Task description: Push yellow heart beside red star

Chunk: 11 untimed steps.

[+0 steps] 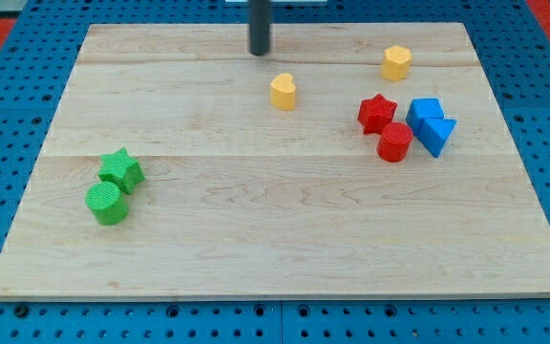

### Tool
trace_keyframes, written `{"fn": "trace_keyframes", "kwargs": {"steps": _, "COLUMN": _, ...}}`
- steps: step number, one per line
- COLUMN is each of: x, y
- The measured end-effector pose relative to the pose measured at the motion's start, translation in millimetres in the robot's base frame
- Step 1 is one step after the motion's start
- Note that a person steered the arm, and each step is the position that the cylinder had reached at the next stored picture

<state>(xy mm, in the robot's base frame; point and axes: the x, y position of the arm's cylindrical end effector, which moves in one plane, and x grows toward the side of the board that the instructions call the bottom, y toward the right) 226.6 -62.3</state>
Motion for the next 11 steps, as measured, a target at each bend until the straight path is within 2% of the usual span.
{"fn": "trace_keyframes", "kwargs": {"steps": 1, "x": 53.8, "y": -25.9}}
{"fn": "trace_keyframes", "kwargs": {"steps": 2, "x": 103.7, "y": 11.4}}
{"fn": "trace_keyframes", "kwargs": {"steps": 3, "x": 85.5, "y": 38.1}}
{"fn": "trace_keyframes", "kwargs": {"steps": 4, "x": 90.2, "y": 90.9}}
{"fn": "trace_keyframes", "kwargs": {"steps": 5, "x": 102.4, "y": 101.4}}
{"fn": "trace_keyframes", "kwargs": {"steps": 6, "x": 77.8, "y": 1.9}}
{"fn": "trace_keyframes", "kwargs": {"steps": 7, "x": 111.4, "y": -14.4}}
{"fn": "trace_keyframes", "kwargs": {"steps": 8, "x": 119.7, "y": 76.0}}
{"fn": "trace_keyframes", "kwargs": {"steps": 9, "x": 117.7, "y": 131.0}}
{"fn": "trace_keyframes", "kwargs": {"steps": 10, "x": 66.3, "y": 63.7}}
{"fn": "trace_keyframes", "kwargs": {"steps": 11, "x": 64.9, "y": 120.0}}
